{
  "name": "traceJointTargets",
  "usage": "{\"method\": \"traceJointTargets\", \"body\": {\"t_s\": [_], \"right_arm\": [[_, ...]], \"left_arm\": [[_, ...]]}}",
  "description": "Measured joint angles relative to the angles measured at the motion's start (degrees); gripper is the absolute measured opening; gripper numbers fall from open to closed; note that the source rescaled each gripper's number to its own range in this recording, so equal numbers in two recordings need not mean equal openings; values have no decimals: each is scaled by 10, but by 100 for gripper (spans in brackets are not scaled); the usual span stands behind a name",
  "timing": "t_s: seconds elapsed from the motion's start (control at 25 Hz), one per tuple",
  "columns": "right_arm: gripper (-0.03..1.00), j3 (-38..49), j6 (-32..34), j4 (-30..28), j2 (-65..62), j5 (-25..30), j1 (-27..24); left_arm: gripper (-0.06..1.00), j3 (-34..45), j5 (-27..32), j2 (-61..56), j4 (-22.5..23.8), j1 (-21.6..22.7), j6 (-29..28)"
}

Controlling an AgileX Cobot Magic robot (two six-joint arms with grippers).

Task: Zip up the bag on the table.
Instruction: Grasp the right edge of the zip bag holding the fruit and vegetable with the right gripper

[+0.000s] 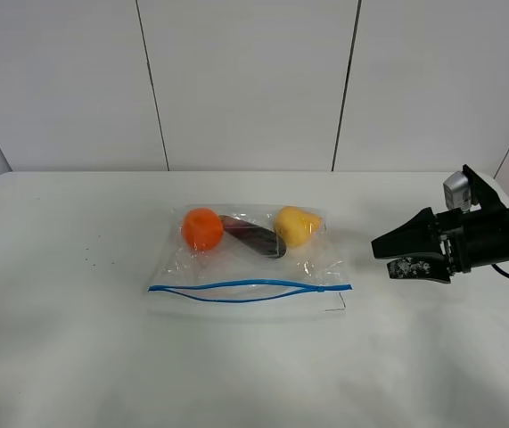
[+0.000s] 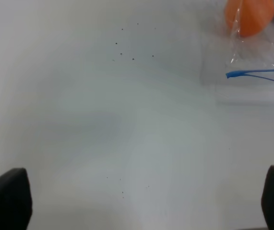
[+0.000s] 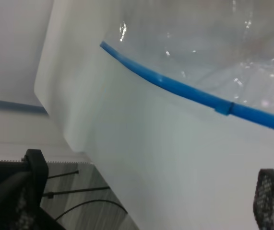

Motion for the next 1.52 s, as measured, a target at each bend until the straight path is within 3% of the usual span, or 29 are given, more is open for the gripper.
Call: {"method": "traceJointTargets", "body": {"t_s": [0.32,0.56,0.8,1.52], "right_arm": [[100,-17,-23,11,40,-2,0],[100,-17,-15,4,44,-58,0],[100,-39,-17,14,97,-59,3],[100,-138,-18,85,233,-47,115]], "left_arm": [[100,0,0,0,0,0,0],[100,0,0,0,0,0,0],[100,0,0,0,0,0,0],[100,0,0,0,0,0,0]]}}
